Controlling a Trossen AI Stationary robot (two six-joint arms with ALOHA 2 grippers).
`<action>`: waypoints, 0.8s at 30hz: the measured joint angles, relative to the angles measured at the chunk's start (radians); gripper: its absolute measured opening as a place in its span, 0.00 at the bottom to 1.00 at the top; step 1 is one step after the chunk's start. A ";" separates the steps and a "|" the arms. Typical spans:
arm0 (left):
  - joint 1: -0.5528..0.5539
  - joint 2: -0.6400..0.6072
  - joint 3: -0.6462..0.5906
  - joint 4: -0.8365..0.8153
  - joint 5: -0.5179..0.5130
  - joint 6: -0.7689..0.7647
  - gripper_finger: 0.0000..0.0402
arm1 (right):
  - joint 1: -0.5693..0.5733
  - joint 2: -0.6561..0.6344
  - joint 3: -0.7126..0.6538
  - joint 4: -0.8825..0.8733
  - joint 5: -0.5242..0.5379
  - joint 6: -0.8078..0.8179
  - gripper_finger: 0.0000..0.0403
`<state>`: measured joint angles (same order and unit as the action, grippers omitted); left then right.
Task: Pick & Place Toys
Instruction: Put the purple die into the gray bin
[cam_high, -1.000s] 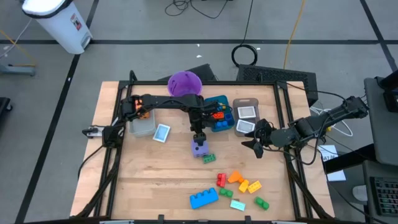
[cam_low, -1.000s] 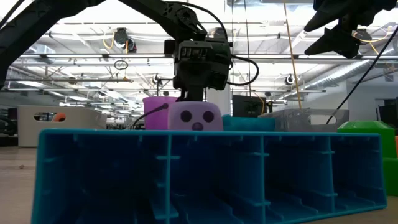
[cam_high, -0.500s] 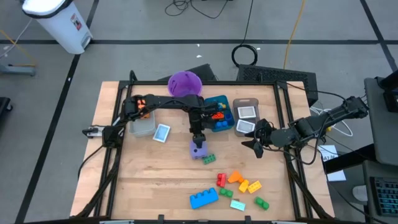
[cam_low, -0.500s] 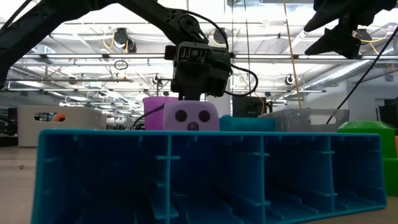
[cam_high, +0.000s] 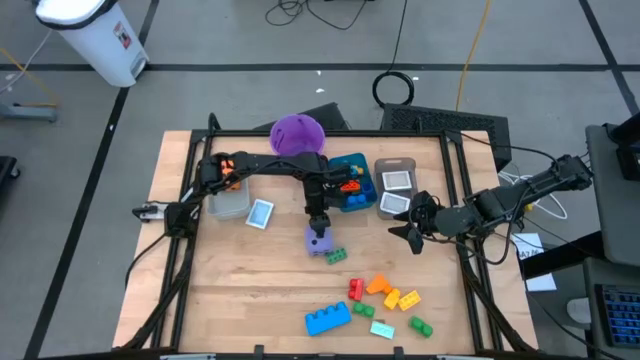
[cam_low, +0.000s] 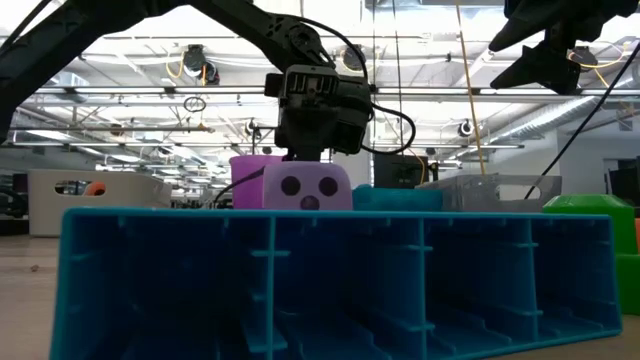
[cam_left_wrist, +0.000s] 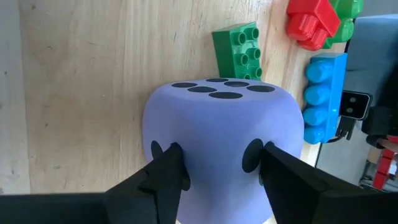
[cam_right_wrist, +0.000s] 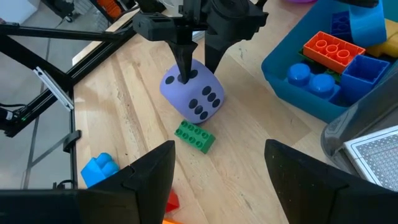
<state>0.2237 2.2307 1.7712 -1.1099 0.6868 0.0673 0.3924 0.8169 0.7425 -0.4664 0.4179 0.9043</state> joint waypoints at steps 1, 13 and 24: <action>0.000 0.000 0.000 0.000 0.000 0.000 0.48 | 0.000 0.000 0.000 0.000 0.000 0.000 0.60; 0.005 -0.001 -0.001 -0.016 0.016 -0.017 0.47 | 0.000 0.000 0.000 -0.001 0.000 -0.007 0.60; 0.012 -0.031 -0.005 -0.058 -0.008 -0.021 0.46 | 0.000 0.000 0.000 -0.002 0.000 -0.015 0.60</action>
<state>0.2362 2.1992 1.7664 -1.1679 0.6791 0.0461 0.3923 0.8169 0.7425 -0.4686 0.4183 0.8894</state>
